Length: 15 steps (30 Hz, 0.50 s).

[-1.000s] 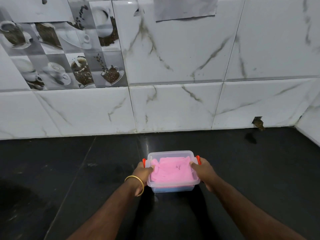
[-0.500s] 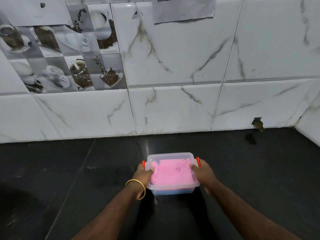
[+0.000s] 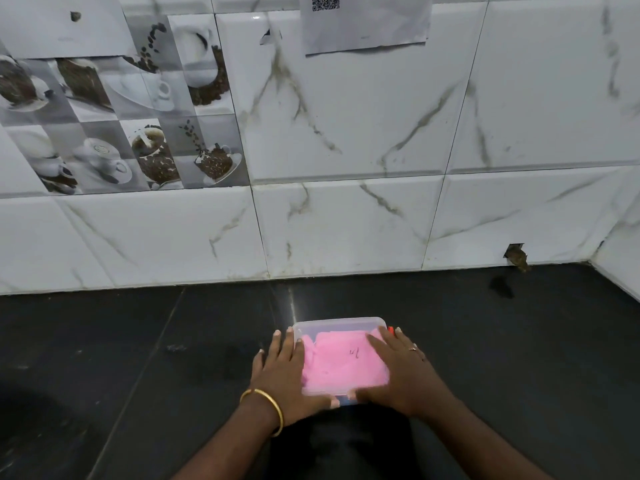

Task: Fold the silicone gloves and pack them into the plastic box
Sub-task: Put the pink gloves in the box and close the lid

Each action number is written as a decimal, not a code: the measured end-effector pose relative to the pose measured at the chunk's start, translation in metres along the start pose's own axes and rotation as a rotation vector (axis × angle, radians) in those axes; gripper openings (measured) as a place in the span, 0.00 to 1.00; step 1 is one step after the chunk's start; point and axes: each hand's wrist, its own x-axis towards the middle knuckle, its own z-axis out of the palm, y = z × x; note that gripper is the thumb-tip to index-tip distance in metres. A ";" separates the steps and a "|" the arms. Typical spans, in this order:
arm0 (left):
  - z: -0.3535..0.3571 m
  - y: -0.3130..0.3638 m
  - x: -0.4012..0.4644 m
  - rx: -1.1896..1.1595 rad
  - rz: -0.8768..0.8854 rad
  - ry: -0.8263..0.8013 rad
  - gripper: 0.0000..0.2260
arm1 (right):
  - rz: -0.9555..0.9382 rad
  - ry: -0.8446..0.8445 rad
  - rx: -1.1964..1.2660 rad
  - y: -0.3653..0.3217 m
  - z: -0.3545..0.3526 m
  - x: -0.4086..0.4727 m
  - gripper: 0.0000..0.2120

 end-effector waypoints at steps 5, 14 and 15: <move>-0.009 -0.005 0.022 0.005 0.036 -0.057 0.57 | -0.039 -0.040 -0.175 0.003 -0.008 0.020 0.45; -0.039 -0.014 0.107 -0.080 0.038 -0.079 0.57 | -0.015 -0.080 -0.150 0.003 -0.032 0.107 0.46; -0.043 -0.016 0.117 -0.093 0.039 -0.084 0.57 | -0.009 -0.083 -0.142 0.003 -0.035 0.117 0.46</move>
